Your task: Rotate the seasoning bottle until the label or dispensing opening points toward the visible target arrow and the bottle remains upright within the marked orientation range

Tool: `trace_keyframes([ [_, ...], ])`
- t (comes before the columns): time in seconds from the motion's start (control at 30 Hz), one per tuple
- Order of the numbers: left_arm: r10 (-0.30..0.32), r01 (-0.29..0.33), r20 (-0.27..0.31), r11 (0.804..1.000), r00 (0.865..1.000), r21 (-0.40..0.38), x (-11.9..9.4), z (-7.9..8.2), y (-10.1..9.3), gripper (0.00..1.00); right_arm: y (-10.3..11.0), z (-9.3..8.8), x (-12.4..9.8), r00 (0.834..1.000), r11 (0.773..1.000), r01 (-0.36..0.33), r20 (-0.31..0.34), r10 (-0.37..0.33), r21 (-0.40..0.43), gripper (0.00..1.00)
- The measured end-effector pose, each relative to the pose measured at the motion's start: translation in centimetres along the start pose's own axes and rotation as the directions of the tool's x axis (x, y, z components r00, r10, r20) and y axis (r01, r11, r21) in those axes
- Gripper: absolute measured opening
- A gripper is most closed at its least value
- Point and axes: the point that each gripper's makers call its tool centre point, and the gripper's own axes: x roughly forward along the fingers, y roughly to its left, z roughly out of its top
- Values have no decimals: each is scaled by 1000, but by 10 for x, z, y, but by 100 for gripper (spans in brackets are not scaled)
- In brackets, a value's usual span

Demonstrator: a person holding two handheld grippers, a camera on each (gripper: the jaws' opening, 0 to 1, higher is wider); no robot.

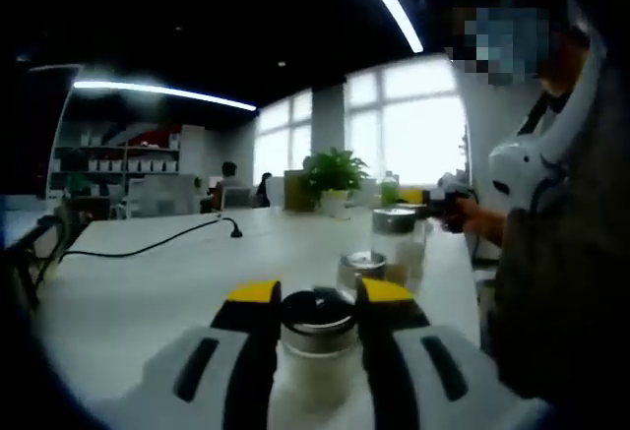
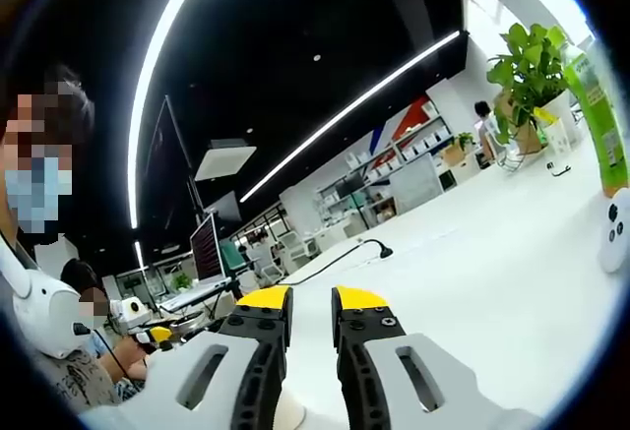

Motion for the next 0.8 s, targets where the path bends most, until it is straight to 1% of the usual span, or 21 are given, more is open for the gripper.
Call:
trace_keyframes([
  [0.13,-48,48,-11,999,999,13,1,0,-2,32,2,0,1,1000,1000,4,-6,-4,-10,14],
  [0.23,-89,89,-12,996,996,5,3,0,-3,32,5,-4,3,1000,1000,-2,-19,2,-15,14],
  [0.33,-117,117,-16,993,993,5,4,0,-3,32,8,-7,6,1000,1000,-6,-31,6,-17,14],
  [0.5,-149,149,-27,989,989,6,5,-1,-5,32,12,-6,10,999,1000,-19,-33,18,-23,14],
  [0.63,-155,156,-25,988,988,1,5,-1,-5,32,12,-5,10,999,999,-25,-29,24,-28,14],
  [0.7,-149,149,-25,989,989,1,5,-1,-5,33,12,-5,10,999,999,-24,-26,23,-25,14],
  [0.77,-134,136,29,988,991,-71,5,7,-3,37,9,-6,10,1000,1000,-22,-22,22,-17,14],
  [0.8,-117,122,70,990,991,-66,2,14,0,40,8,-7,10,1000,1000,-21,-19,21,-13,15],
])
